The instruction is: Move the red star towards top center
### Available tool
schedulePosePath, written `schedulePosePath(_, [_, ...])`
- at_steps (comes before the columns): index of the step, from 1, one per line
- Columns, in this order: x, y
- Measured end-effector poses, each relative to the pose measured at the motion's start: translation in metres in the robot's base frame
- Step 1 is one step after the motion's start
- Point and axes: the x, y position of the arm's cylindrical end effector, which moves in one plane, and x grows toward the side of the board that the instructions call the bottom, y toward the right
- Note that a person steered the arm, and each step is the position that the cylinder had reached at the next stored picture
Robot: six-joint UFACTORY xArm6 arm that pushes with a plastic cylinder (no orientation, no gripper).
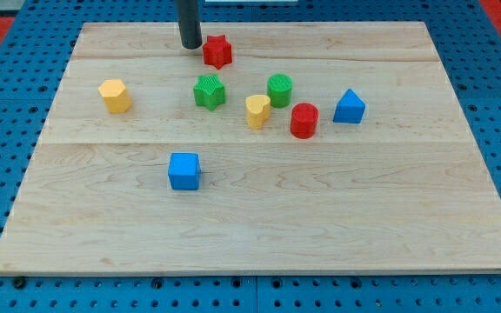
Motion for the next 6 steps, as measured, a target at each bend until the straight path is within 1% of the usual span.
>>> schedulePosePath(3, [0.003, 0.000])
schedulePosePath(4, [0.012, 0.000])
schedulePosePath(5, [0.014, 0.009])
schedulePosePath(6, [0.014, 0.041])
